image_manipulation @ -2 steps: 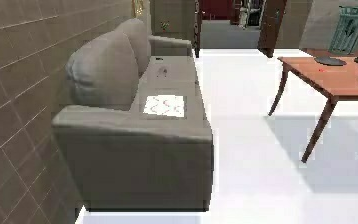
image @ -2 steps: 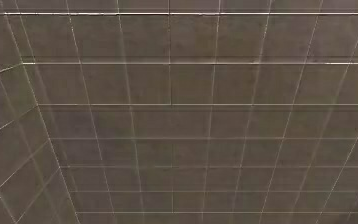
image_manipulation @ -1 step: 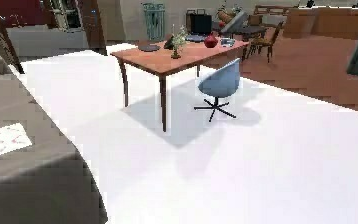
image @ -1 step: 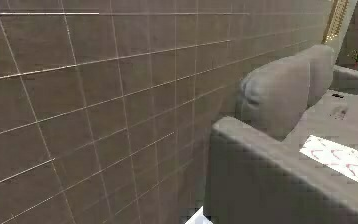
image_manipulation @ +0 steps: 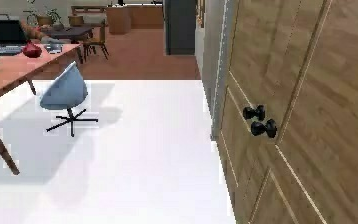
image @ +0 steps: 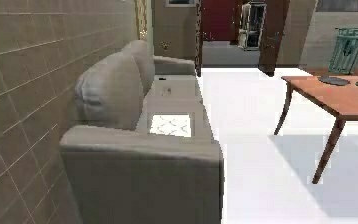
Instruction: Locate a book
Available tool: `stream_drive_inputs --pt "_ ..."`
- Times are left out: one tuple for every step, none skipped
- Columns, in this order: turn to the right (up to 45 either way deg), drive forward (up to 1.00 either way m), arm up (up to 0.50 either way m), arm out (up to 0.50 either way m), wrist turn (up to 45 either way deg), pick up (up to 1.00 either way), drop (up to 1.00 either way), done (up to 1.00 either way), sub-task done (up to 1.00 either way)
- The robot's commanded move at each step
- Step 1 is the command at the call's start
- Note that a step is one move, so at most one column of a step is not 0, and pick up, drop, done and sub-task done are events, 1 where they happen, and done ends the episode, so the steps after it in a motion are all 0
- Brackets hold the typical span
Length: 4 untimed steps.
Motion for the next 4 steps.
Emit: stream_drive_inputs --pt "45.0 0.0 0.0 0.0 0.0 0.0 0.0 0.0 0.0" --pt "0.0 0.6 0.0 0.0 0.0 0.0 0.0 0.0 0.0" --pt "45.0 0.0 0.0 0.0 0.0 0.0 0.0 0.0 0.0" --pt "3.0 0.0 0.0 0.0 0.0 0.0 0.0 0.0 0.0"
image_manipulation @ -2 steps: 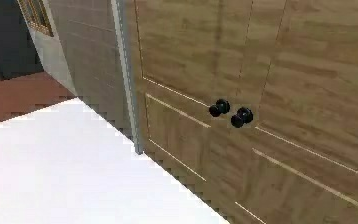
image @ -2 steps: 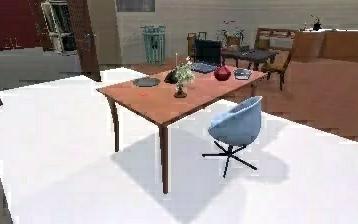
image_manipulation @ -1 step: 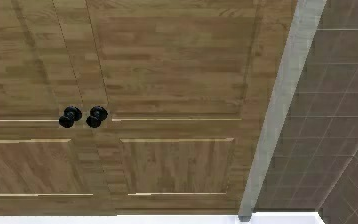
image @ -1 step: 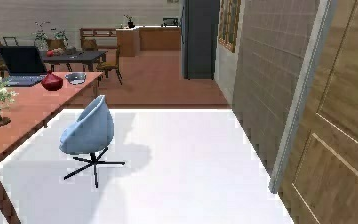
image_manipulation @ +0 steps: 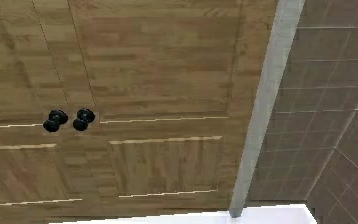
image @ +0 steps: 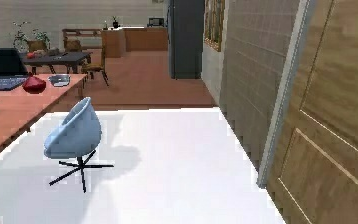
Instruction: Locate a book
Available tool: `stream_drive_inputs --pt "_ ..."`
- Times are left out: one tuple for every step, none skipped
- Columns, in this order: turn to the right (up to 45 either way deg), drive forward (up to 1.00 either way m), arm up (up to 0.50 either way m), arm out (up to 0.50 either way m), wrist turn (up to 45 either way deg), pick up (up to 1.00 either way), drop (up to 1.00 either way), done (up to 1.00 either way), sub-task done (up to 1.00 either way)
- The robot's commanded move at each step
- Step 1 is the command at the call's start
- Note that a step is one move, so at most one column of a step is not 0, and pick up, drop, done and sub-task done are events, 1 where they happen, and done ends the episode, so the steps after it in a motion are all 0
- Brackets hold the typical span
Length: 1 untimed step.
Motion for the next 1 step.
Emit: stream_drive_inputs --pt "0.0 1.0 0.0 0.0 0.0 0.0 0.0 0.0 0.0"
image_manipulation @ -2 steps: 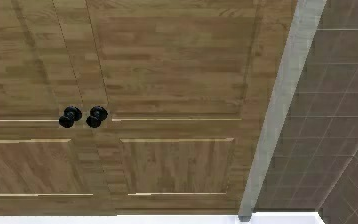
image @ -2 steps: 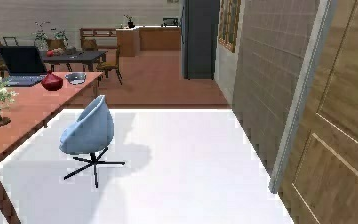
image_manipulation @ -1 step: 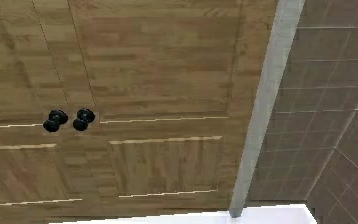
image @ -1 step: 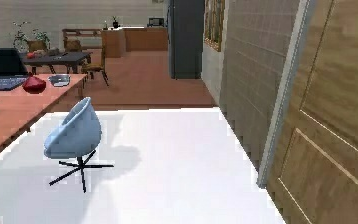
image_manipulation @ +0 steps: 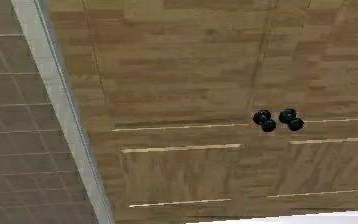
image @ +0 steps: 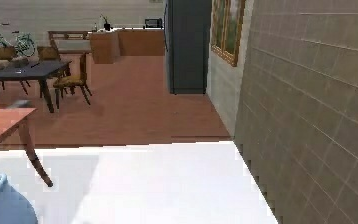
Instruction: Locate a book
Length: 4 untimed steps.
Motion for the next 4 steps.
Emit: stream_drive_inputs --pt "0.0 0.95 0.0 0.0 0.0 0.0 0.0 0.0 0.0" --pt "-21.0 0.0 0.0 0.0 0.0 0.0 0.0 0.0 0.0" --pt "0.0 1.0 0.0 0.0 0.0 0.0 0.0 0.0 0.0" --pt "0.0 1.0 0.0 0.0 0.0 0.0 0.0 0.0 0.0"
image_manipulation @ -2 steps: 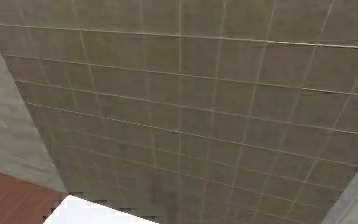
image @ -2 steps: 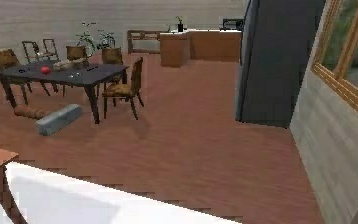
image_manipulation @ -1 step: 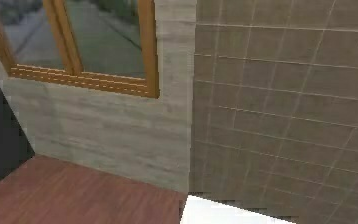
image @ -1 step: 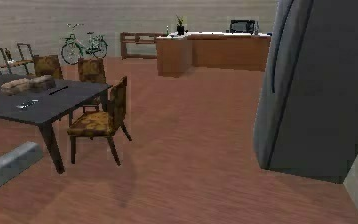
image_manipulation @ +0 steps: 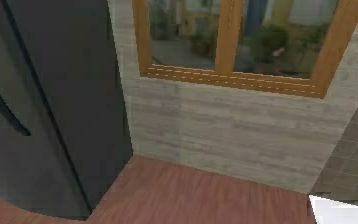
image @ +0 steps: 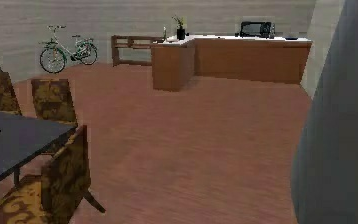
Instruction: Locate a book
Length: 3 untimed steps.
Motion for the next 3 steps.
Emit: stream_drive_inputs --pt "0.0 0.5 0.0 0.0 0.0 0.0 0.0 0.0 0.0" --pt "6.0 0.0 0.0 0.0 0.0 0.0 0.0 0.0 0.0" --pt "0.0 1.0 0.0 0.0 0.0 0.0 0.0 0.0 0.0"
